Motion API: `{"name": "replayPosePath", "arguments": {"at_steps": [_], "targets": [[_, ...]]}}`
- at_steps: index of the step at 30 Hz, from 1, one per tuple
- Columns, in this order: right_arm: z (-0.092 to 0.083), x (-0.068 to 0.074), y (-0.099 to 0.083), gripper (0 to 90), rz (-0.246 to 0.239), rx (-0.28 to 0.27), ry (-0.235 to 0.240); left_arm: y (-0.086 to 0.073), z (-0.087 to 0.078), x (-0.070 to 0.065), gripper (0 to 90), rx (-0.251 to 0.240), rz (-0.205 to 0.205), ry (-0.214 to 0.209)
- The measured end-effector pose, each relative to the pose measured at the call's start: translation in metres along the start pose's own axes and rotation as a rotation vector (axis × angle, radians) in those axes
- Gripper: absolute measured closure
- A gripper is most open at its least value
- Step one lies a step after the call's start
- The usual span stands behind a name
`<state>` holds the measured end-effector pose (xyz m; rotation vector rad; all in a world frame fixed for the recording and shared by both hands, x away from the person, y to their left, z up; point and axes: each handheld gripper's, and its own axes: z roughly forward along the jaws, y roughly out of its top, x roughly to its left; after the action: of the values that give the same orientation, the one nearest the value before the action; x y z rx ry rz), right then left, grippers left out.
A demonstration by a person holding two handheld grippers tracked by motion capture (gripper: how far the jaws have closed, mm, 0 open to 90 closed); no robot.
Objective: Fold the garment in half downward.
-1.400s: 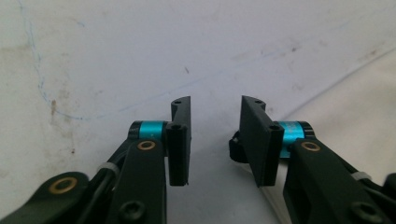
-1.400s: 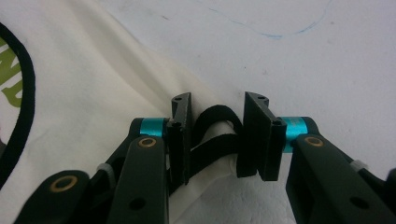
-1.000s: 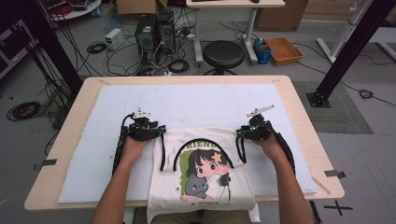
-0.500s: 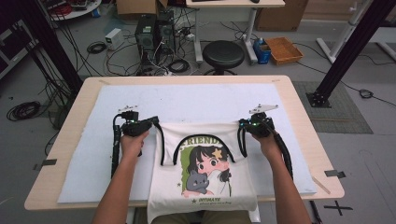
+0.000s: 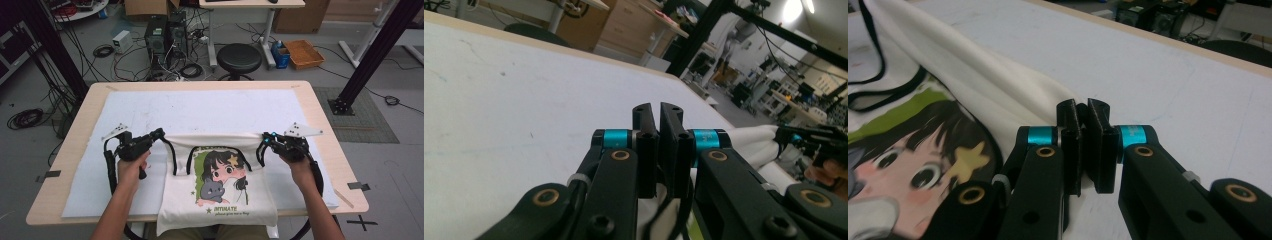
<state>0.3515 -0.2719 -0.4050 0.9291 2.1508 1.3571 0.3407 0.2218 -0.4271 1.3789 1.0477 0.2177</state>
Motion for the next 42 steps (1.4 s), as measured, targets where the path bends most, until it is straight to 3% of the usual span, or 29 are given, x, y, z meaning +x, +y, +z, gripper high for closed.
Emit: {"name": "replayPosePath", "arguments": {"at_steps": [3,8,11,13,14,16,18,20,23,28,32,35,37,38,39,42], "targets": [[-0.011,0.006,-0.01,85.4,-0.025,0.02,0.034,-0.011,-0.012,-0.007,85.3,0.043,0.03,-0.007],[-0.028,0.018,-0.026,85.4,-0.072,0.081,0.095,-0.025,-0.033,-0.014,84.7,0.123,0.039,0.003],[-0.037,0.027,-0.037,85.2,-0.103,0.121,0.135,-0.026,-0.05,-0.016,80.6,0.12,0.027,0.064],[-0.042,0.031,-0.042,84.4,-0.122,0.153,0.129,-0.023,-0.061,-0.017,75.9,0.122,0.054,0.102],[-0.044,0.031,-0.044,83.0,-0.124,0.153,0.146,-0.021,-0.065,-0.018,75.2,0.128,0.071,0.115],[-0.047,0.031,-0.045,68.3,-0.1,0.157,0.171,-0.019,-0.067,-0.021,72.0,0.14,0.088,0.115],[-0.05,0.029,-0.043,60.3,-0.064,0.129,0.172,-0.017,-0.063,-0.025,66.9,0.146,0.107,0.113],[-0.053,0.027,-0.039,50.3,-0.037,0.101,0.139,-0.016,-0.056,-0.029,61.5,0.155,0.111,0.102],[-0.053,0.024,-0.032,47.3,0.001,0.078,0.104,-0.018,-0.039,-0.033,55.4,0.185,0.117,0.091],[-0.035,0.02,-0.03,38.6,0.03,0.114,0.017,-0.023,-0.009,-0.028,47.4,0.254,0.082,0.114],[-0.013,0.013,-0.032,37.6,0.069,0.182,0.052,-0.029,0.007,-0.019,42.6,0.334,0.064,0.122],[0.005,0.01,-0.035,40.5,0.09,0.276,0.072,-0.033,0.012,-0.014,43.1,0.403,0.063,0.136],[0.013,0.009,-0.038,56.3,0.1,0.338,0.125,-0.034,0.013,-0.013,61.2,0.441,0.07,0.143],[0.014,0.011,-0.039,63.9,0.086,0.332,0.128,-0.035,0.013,-0.014,72.5,0.455,0.079,0.146],[0.013,0.012,-0.037,77.1,0.086,0.336,0.158,-0.036,0.014,-0.015,81.9,0.458,0.084,0.148],[0.01,0.015,-0.033,83.1,0.026,0.333,0.133,-0.032,0.015,-0.014,86.0,0.426,0.066,0.149]]}}
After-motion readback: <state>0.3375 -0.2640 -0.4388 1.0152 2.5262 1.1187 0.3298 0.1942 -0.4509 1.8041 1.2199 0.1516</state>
